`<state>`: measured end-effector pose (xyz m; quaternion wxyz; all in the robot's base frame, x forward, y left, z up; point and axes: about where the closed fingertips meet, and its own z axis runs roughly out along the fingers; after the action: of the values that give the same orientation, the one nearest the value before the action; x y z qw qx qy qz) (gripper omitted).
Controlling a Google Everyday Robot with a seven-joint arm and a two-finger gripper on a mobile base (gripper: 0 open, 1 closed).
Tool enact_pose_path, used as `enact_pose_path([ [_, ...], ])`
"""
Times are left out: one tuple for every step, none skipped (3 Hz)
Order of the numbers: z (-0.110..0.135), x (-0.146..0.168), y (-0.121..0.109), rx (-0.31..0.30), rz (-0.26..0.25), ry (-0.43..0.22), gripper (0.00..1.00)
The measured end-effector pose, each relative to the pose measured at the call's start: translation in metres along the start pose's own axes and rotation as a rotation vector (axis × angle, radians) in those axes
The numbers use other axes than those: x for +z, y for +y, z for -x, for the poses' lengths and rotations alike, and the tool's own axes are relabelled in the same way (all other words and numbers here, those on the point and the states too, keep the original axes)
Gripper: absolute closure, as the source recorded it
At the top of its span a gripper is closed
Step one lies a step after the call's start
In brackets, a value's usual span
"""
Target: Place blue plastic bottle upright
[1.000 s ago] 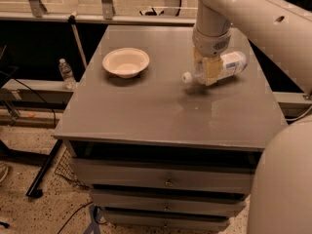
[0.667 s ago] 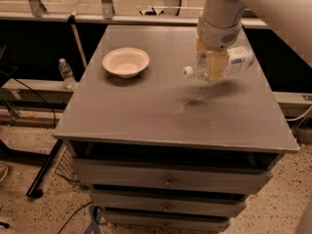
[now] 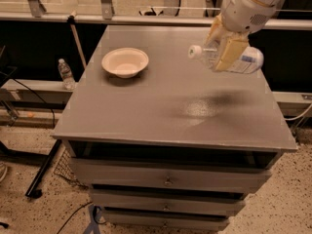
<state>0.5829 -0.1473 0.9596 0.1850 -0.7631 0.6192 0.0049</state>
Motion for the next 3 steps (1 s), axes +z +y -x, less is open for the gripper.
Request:
enact_pose_path([
  [0.0252,-0.0075,-0.0023,-0.001,-0.012,-0.109,1.0],
  [0.0259,-0.0062,-0.0042,-0.002,-0.017,-0.11,1.0],
  [0.0273,-0.006,-0.0089,0.04,-0.052,-0.141,1.0],
])
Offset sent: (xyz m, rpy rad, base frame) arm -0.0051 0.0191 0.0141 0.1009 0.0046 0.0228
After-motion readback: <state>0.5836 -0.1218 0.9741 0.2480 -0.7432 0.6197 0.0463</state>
